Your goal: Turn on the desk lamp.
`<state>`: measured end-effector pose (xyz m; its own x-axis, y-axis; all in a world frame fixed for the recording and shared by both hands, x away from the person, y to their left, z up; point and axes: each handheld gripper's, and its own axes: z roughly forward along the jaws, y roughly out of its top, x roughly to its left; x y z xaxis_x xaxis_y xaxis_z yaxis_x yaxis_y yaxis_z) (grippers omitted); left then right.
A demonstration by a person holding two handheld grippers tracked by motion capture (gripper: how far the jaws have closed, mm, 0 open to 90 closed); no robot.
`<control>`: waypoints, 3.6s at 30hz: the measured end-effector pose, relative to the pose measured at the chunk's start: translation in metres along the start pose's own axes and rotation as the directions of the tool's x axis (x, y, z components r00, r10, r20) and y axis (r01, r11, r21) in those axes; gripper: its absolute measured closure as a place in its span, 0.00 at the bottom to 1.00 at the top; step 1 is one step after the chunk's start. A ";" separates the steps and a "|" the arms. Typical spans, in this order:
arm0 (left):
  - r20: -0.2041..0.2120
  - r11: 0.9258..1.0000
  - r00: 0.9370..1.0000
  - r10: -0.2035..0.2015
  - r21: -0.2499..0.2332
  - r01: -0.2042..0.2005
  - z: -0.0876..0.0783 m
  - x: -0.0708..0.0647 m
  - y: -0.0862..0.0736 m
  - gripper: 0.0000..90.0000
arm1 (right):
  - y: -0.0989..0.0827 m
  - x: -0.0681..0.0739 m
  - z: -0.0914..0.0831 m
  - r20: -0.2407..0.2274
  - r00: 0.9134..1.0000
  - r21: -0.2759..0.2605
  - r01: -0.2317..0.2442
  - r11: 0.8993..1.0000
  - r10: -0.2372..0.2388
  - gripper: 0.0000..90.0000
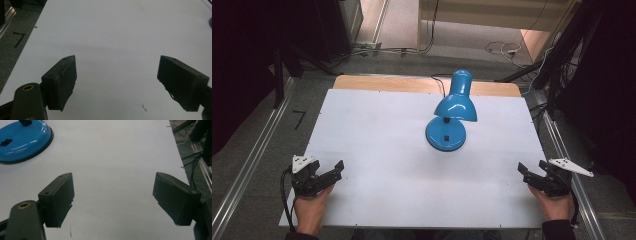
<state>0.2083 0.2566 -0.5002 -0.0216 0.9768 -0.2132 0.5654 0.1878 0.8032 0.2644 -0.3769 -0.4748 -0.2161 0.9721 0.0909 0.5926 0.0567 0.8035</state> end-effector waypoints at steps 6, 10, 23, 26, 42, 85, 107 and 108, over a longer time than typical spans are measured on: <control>0.004 1.000 1.000 0.005 0.005 -0.005 0.001 0.000 0.000 0.18 | 0.000 0.003 0.004 -0.021 1.000 0.027 -0.015 1.000 0.016 0.14; 0.006 1.000 1.000 0.003 0.009 -0.003 0.002 0.000 0.000 0.18 | 0.000 0.005 0.006 -0.018 1.000 0.030 0.000 1.000 0.000 0.13; 0.009 1.000 1.000 0.004 0.008 -0.004 0.002 0.000 0.000 0.18 | 0.005 0.019 0.006 -0.034 0.999 -0.002 0.036 0.999 -0.036 0.12; 0.010 1.000 1.000 0.005 0.008 -0.005 0.002 0.000 0.000 0.18 | 0.007 0.023 0.009 -0.044 0.998 0.000 0.043 0.999 -0.043 0.12; 0.015 1.000 1.000 0.007 0.009 -0.007 0.002 0.000 0.000 0.18 | 0.014 0.034 0.020 -0.053 0.997 0.008 0.065 0.998 -0.065 0.12; 0.022 1.000 1.000 0.007 0.001 -0.007 0.001 0.000 0.000 0.18 | 0.032 0.084 0.047 -0.163 0.978 0.006 0.134 0.991 -0.131 0.13; 0.018 1.000 1.000 0.007 0.008 -0.007 0.002 0.000 0.000 0.18 | 0.038 0.104 0.057 -0.199 0.969 0.002 0.153 0.988 -0.150 0.14; 0.019 1.000 1.000 0.005 0.009 -0.005 0.002 0.000 0.000 0.18 | 0.038 0.104 0.058 -0.199 0.968 0.003 0.154 0.988 -0.150 0.14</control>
<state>0.2096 0.2560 -0.5014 -0.0031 0.9757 -0.2193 0.5727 0.1815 0.7994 0.3090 -0.2603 -0.4688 -0.4529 0.8875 0.0847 0.5550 0.2063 0.8059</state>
